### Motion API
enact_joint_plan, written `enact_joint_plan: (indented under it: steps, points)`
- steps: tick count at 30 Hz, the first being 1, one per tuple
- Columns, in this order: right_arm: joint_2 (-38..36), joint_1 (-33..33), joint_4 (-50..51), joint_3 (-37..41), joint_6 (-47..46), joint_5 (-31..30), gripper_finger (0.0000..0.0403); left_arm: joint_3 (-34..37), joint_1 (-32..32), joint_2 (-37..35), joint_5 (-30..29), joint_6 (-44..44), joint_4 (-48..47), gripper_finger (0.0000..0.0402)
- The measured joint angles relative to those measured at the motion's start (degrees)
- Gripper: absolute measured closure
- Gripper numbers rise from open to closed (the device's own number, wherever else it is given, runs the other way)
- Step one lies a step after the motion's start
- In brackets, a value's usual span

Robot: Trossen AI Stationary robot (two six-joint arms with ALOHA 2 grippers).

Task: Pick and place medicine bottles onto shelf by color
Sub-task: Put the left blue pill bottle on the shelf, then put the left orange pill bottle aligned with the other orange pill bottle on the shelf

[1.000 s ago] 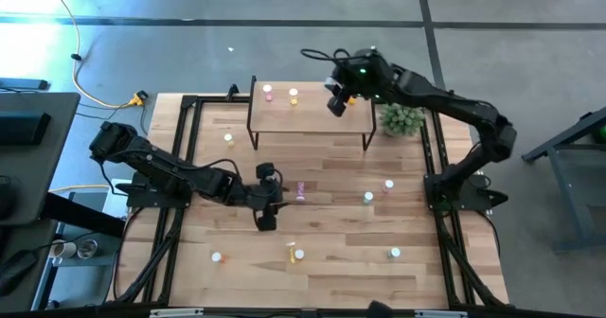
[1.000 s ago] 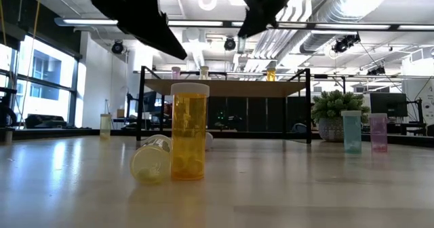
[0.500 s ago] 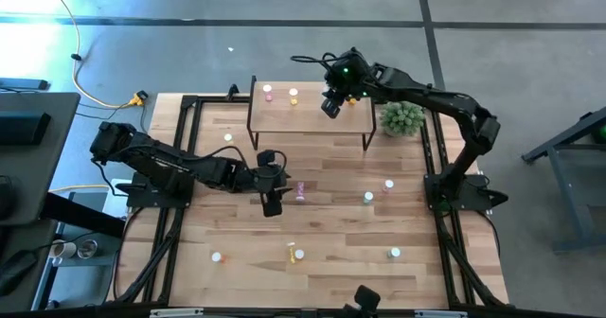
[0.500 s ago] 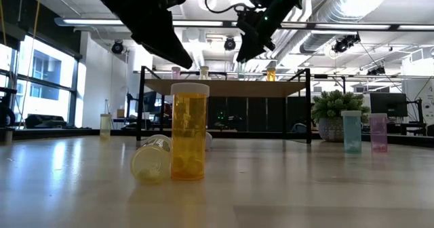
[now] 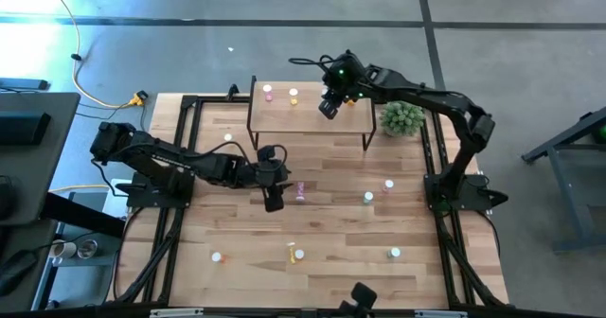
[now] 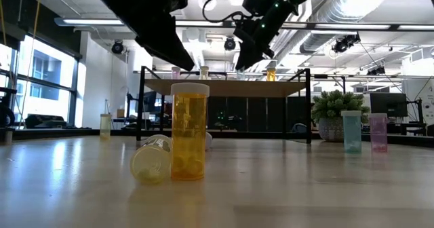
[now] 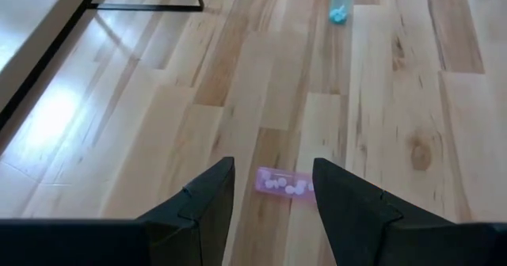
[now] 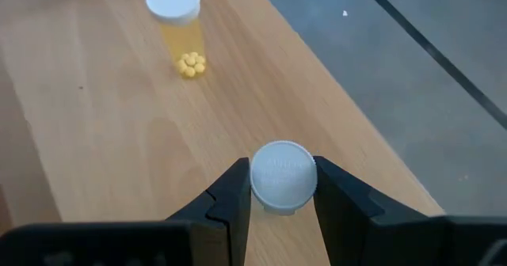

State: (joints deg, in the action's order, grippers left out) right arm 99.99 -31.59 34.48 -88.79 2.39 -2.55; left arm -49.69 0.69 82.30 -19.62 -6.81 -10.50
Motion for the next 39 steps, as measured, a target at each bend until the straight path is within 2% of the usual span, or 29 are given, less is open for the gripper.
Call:
enact_joint_plan:
  steps: [13,27,39]
  points:
    - [0.5,0.1,-0.1,0.0,-0.6,0.0,0.0296,0.0,0.0,0.0,0.0,0.0,-0.4,0.0241]
    - [0.6,0.1,0.2,0.0,-0.4,0.0,0.0241,0.0,0.0,0.0,0.0,0.0,-0.4,0.0241]
    - [-0.3,0.1,-2.1,-0.8,2.0,-0.3,0.0238,0.0,0.0,0.0,-0.1,2.5,-0.4,0.0241]
